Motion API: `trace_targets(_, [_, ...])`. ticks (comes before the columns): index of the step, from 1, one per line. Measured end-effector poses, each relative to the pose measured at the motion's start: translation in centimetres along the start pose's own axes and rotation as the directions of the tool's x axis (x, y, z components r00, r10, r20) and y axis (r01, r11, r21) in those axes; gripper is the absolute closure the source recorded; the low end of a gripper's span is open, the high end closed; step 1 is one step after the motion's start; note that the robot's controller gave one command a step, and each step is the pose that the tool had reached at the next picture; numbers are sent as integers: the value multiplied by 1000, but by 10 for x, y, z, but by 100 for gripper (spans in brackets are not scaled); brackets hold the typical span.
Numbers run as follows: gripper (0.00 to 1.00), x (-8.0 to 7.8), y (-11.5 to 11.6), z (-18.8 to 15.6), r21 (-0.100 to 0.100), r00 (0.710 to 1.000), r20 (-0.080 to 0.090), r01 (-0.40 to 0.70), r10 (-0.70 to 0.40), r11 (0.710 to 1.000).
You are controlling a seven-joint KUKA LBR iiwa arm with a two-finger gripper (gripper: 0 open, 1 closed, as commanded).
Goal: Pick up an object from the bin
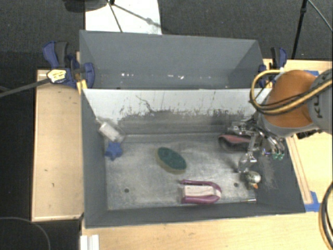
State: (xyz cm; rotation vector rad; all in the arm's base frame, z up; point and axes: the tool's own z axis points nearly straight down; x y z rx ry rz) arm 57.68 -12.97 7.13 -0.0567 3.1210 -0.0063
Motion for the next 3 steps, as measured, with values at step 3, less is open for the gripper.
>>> trace_targets(3, [100,5,-13,-221,-3,958,-7,287,-287,958])
